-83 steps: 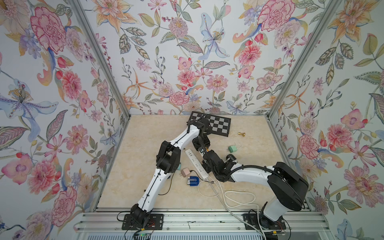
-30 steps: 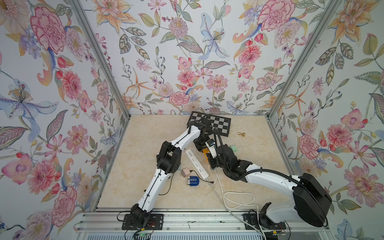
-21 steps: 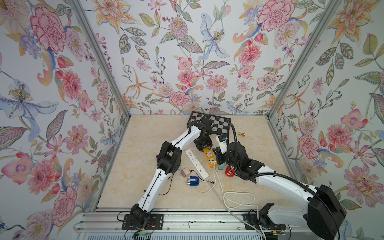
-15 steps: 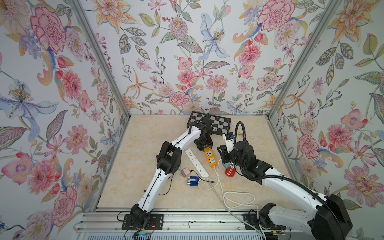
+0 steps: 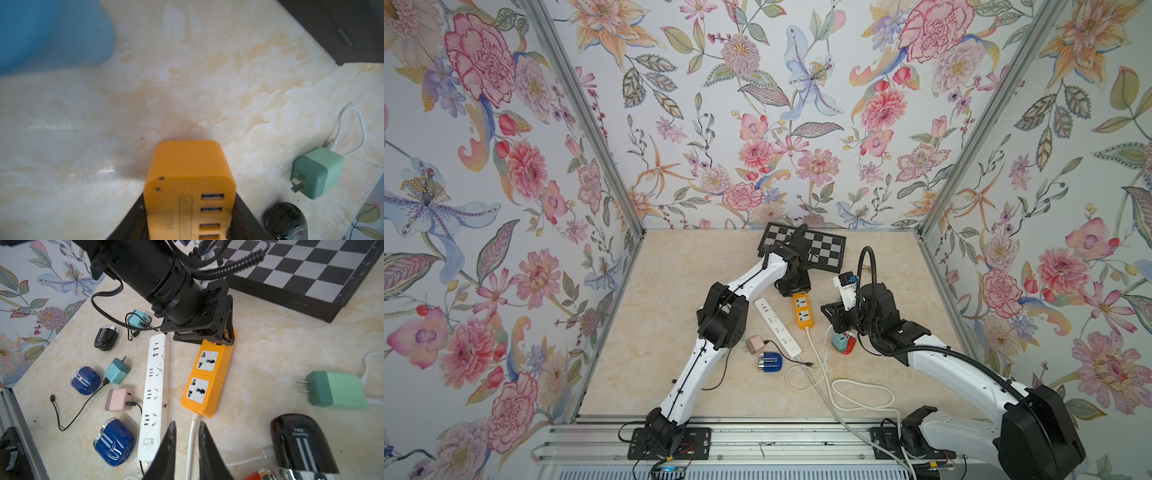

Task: Unplug the electric shaver
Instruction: Place the socket at the center of the board.

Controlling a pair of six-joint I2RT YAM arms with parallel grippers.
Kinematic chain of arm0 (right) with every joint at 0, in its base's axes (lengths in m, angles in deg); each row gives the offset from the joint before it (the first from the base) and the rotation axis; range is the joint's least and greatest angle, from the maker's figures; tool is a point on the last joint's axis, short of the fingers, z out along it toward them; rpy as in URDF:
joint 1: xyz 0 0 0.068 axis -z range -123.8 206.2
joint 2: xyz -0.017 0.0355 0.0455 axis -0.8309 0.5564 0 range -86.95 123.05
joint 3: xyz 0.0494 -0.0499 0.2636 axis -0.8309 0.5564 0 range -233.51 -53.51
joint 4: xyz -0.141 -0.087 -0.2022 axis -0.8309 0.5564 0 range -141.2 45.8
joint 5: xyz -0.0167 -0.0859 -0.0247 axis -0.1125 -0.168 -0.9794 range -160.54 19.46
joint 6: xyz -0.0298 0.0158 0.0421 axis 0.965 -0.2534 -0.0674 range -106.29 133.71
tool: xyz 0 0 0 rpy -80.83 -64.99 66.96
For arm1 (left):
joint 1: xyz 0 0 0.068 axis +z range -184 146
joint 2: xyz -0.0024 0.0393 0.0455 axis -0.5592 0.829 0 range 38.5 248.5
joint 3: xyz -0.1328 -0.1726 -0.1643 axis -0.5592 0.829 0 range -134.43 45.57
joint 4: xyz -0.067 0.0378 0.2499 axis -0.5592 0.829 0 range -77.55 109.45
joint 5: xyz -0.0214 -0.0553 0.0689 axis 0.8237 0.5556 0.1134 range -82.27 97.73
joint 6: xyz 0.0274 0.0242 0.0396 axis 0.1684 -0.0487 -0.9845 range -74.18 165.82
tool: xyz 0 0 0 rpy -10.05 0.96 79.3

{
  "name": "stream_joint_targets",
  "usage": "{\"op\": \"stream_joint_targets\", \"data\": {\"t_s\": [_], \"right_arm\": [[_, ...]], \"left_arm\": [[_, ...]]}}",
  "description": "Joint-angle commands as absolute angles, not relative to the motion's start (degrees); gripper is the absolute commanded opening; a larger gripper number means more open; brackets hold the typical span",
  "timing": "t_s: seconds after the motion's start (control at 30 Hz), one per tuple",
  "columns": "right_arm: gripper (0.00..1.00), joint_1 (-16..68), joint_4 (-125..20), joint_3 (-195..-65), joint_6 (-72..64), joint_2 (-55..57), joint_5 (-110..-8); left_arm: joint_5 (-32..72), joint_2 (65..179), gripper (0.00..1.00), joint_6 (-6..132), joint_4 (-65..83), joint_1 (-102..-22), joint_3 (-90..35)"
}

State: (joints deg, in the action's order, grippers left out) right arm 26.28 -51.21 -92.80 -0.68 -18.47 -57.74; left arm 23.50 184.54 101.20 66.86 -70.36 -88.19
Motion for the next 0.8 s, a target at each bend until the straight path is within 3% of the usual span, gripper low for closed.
{"op": "stream_joint_targets", "data": {"t_s": [0.0,0.43,0.77], "right_arm": [[0.01,27.38,-52.84,-92.79,-1.27,-16.98,-52.59],[0.02,32.79,-59.35,-92.65,-2.63,-6.1,-44.82],[0.11,35.0,-56.57,-99.99,0.13,4.63,-47.08]], "left_arm": [[16.62,183.04,0.35,96.98,66.19,-70.29,-85.89],[12.6,182.83,0.35,96.14,69.88,-69.93,-85.0],[11.62,182.25,0.39,96.06,69.63,-69.86,-85.65]]}}
